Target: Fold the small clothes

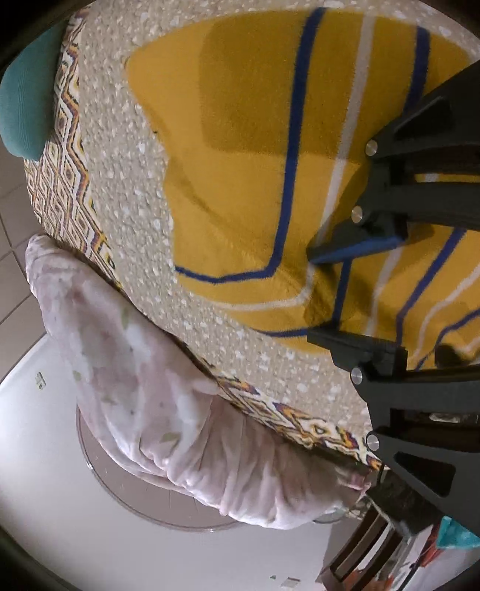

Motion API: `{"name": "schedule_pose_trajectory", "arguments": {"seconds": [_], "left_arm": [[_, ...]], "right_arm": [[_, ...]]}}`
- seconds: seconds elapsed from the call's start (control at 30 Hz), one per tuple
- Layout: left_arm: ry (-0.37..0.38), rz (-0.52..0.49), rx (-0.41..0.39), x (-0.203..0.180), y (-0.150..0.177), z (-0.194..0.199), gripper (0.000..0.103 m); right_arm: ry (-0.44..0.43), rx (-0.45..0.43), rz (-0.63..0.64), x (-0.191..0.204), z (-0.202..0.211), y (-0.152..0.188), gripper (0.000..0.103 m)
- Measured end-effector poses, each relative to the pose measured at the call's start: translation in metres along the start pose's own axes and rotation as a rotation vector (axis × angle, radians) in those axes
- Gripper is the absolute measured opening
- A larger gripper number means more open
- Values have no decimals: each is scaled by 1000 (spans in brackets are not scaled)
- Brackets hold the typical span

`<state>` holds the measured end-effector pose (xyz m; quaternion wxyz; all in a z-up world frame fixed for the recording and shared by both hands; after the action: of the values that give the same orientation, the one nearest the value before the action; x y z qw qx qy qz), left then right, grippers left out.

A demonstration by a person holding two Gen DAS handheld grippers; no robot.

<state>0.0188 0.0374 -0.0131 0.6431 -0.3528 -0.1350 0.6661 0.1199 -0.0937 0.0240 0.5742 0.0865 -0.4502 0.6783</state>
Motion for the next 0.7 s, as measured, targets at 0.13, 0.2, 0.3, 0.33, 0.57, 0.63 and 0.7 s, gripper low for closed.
{"name": "schedule_pose_trajectory", "arguments": {"seconds": [0.13,0.2,0.3,0.33,0.57,0.63,0.7], "left_arm": [[-1,-6,3,0,-1,0,95],[-3,-6,3,0,-1,-1,95],[-4,-9,4,0,-1,-1,95],[-7,-12,6,-1,-1,-1,95],[-24,-27,13,-3,0,-2,96],[-32,-33,16,-4,0,-3,96],[-41,-40,19,-5,1,-3,96]], "right_arm": [[-81,-70,-7,7,41,12,41],[-95,-98,6,8,63,27,41],[-24,-111,22,-7,91,66,41],[-20,-112,22,-12,97,74,41],[114,-239,-154,-80,172,137,48],[68,-304,-254,-103,194,149,48],[-24,-358,-333,-119,205,159,45]]}}
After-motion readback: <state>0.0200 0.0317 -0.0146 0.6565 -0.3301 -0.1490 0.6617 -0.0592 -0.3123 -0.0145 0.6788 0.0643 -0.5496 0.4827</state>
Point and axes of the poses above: each gripper's, at about its wrist camera, not at the fingertips, and z roughly against the way its jaws point, x to its left, y to its underside, the point moved 5 cm from there along -z, roughly the way its jaws point, and after that the axes turned 4 degrees about -y, right-handed, at the moved point
